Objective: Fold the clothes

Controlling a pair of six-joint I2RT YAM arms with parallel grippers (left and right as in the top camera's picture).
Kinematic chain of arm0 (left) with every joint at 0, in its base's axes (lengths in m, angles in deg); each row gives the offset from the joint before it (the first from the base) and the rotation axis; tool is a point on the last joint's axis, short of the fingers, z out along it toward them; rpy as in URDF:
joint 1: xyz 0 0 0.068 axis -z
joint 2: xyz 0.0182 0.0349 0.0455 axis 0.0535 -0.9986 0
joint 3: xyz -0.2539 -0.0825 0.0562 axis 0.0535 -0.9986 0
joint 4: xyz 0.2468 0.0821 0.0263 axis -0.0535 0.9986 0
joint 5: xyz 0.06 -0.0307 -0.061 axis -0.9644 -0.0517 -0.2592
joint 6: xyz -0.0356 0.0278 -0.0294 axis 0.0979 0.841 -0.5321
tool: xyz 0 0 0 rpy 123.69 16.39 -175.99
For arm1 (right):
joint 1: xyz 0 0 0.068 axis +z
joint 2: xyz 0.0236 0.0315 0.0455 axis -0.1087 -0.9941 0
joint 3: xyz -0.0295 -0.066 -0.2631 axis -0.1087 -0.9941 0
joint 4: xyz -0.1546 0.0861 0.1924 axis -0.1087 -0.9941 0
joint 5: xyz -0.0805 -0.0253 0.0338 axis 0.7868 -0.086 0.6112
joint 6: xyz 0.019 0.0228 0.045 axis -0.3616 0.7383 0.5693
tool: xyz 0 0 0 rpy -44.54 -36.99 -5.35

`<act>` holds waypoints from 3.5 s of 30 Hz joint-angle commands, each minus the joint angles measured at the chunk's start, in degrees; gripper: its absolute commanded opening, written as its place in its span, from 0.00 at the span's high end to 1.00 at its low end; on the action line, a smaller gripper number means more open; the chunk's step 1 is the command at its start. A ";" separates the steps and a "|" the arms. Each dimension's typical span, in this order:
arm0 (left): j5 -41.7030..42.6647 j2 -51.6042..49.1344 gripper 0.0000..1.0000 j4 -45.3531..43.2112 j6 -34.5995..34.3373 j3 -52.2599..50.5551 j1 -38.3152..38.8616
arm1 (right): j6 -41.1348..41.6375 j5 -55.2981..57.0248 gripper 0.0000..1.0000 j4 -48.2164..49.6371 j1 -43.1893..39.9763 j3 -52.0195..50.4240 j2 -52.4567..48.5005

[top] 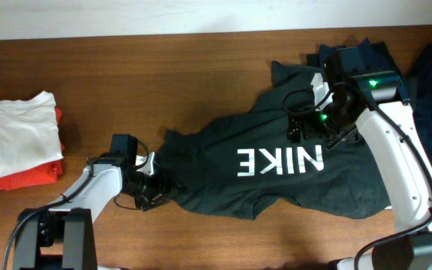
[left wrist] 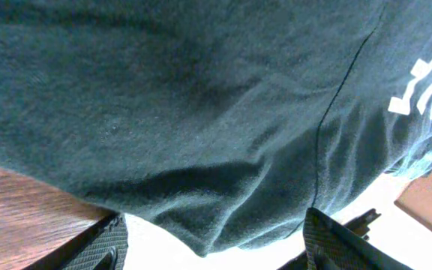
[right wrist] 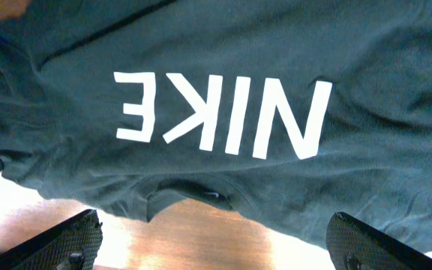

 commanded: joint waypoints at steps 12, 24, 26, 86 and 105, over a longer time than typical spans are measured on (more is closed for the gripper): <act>-12.83 -1.36 0.99 -9.38 -3.02 0.59 6.10 | 0.39 0.11 0.01 -1.53 -0.26 0.74 1.29; -34.16 -1.38 0.99 -10.16 0.85 33.09 -16.31 | 0.39 4.98 0.01 -3.08 -0.28 0.74 1.29; -34.12 -1.55 1.00 -14.58 0.85 35.58 -18.78 | 0.39 5.51 0.01 -3.08 -0.26 0.74 1.29; -29.29 -12.48 0.91 -19.19 -32.11 8.59 27.47 | 0.17 9.09 0.01 -5.42 -0.26 0.74 1.14; -36.70 25.11 0.99 18.47 -0.42 8.68 1.86 | 3.74 8.37 0.01 -2.78 -0.26 0.61 -0.68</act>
